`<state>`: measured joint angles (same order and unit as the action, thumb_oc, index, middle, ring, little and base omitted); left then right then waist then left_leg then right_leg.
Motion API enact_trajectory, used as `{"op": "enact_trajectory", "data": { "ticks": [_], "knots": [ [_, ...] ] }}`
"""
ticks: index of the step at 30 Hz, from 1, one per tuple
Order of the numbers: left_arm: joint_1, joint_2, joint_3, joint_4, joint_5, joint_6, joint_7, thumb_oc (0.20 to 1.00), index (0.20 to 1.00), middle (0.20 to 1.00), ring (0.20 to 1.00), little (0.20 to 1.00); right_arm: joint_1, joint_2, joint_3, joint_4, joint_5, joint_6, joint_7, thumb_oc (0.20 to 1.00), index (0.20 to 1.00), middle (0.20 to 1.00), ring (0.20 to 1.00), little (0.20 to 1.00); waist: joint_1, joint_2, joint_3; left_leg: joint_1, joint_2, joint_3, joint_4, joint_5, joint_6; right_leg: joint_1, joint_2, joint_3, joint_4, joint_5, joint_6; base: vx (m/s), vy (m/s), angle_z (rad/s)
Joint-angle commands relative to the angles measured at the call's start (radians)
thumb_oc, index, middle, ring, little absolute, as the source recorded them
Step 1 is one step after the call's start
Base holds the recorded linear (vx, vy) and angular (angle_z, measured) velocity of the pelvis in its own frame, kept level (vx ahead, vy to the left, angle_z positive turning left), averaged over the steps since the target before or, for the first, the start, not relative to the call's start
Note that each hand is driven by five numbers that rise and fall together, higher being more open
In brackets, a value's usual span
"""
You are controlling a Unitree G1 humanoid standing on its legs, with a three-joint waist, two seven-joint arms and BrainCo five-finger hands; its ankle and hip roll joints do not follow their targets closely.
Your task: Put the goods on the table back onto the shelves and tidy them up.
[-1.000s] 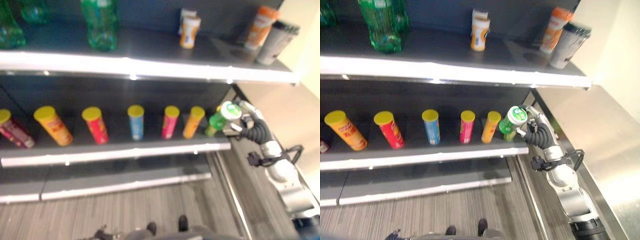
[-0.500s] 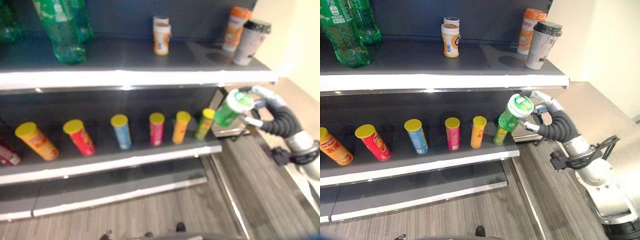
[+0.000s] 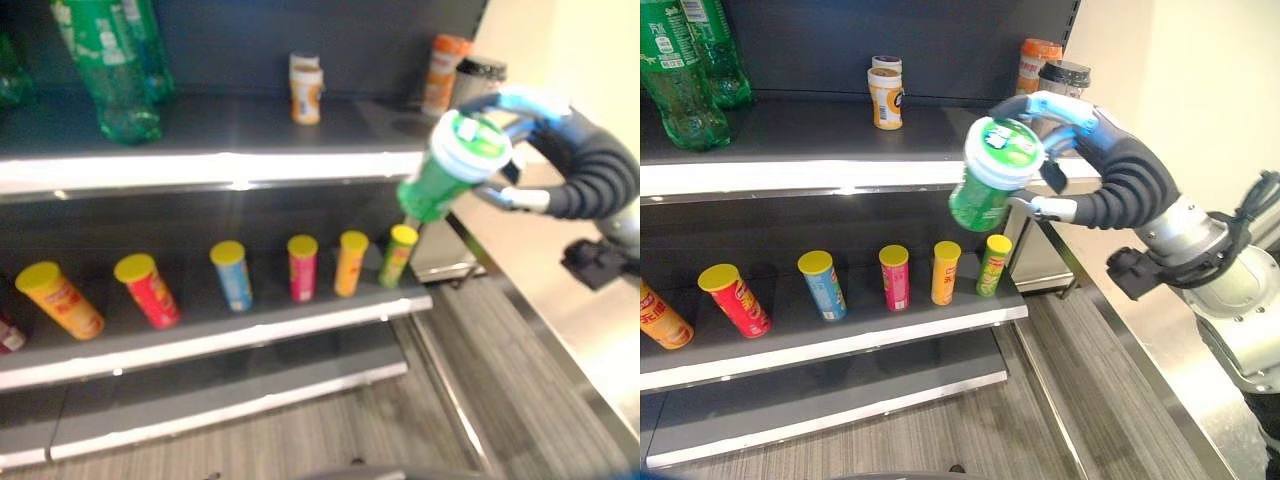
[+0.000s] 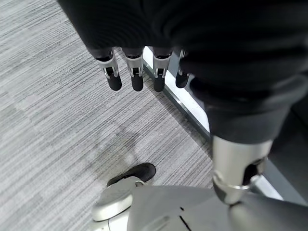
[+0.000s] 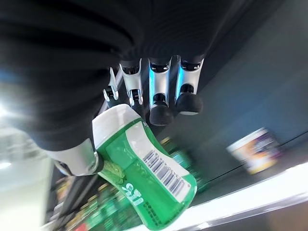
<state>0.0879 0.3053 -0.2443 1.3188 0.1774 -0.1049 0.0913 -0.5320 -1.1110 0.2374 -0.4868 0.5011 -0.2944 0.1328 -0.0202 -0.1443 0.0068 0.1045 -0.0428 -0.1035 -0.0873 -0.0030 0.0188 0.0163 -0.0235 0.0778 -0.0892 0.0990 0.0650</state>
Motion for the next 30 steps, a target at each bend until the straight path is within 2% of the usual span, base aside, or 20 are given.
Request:
{"op": "enact_trajectory", "data": {
  "ticks": [1,3,6,12,23,25,30],
  "knots": [
    [-0.034,-0.042,-0.043,0.048,0.010,-0.014,-0.027,1.000,1.000,1.000,1.000,1.000,-0.133,0.008,0.070,0.049,0.070,-0.008,-0.048,0.200,0.200,0.200,0.200,0.200,0.052,-0.041,-0.010,-0.023,0.059,-0.034,0.000,-0.070,-0.033,0.044,-0.040,0.014,0.003,-0.051,0.038,0.01,-0.004,0.06],
    [-0.036,-0.038,-0.048,0.046,0.003,-0.010,-0.028,1.000,1.000,1.000,1.000,1.000,-0.281,0.022,0.200,0.113,0.072,0.011,-0.058,0.200,0.200,0.200,0.200,0.200,0.059,-0.039,-0.010,-0.024,0.059,-0.036,0.000,-0.069,-0.036,0.048,-0.040,0.010,0.002,-0.056,0.036,0.00,-0.001,0.02],
    [-0.041,-0.029,-0.054,0.045,-0.011,-0.005,-0.028,1.000,1.000,1.000,1.000,1.000,-0.435,0.042,0.327,0.200,0.078,0.033,-0.071,0.200,0.200,0.200,0.200,0.200,0.070,-0.040,-0.007,-0.026,0.058,-0.038,0.000,-0.066,-0.039,0.049,-0.040,0.006,0.002,-0.060,0.034,0.00,0.001,0.04],
    [-0.046,-0.016,-0.068,0.048,-0.031,0.001,-0.027,1.000,1.000,1.000,1.000,1.000,-0.651,0.106,0.487,0.372,0.075,0.071,-0.085,0.200,0.200,0.200,0.200,0.200,0.090,-0.039,-0.008,-0.031,0.055,-0.047,0.000,-0.062,-0.042,0.055,-0.038,-0.002,0.002,-0.070,0.031,0.00,-0.002,0.07],
    [-0.052,-0.002,-0.090,0.053,-0.059,0.003,-0.023,1.000,1.000,1.000,1.000,1.000,-0.823,0.246,0.583,0.646,0.060,0.120,-0.109,0.200,0.200,0.200,0.200,0.200,0.108,-0.041,-0.010,-0.037,0.052,-0.062,0.000,-0.057,-0.045,0.058,-0.035,-0.013,0.002,-0.077,0.027,0.00,-0.002,0.04],
    [-0.060,0.006,-0.100,0.056,-0.069,0.000,-0.022,1.000,1.000,1.000,1.000,1.000,-0.876,0.320,0.604,0.797,0.037,0.142,-0.116,0.200,0.200,0.200,0.200,0.200,0.116,-0.042,-0.009,-0.040,0.052,-0.066,0.000,-0.055,-0.046,0.057,-0.035,-0.017,0.002,-0.077,0.026,-0.01,-0.004,0.05],
    [-0.070,0.009,-0.116,0.059,-0.078,-0.005,-0.017,1.000,1.000,1.000,1.000,1.000,-0.915,0.395,0.616,0.932,-0.008,0.164,-0.124,0.200,0.200,0.200,0.200,0.200,0.123,-0.044,-0.007,-0.041,0.050,-0.071,0.000,-0.056,-0.045,0.057,-0.035,-0.020,0.002,-0.075,0.025,0.00,0.000,0.01]
  ]
}}
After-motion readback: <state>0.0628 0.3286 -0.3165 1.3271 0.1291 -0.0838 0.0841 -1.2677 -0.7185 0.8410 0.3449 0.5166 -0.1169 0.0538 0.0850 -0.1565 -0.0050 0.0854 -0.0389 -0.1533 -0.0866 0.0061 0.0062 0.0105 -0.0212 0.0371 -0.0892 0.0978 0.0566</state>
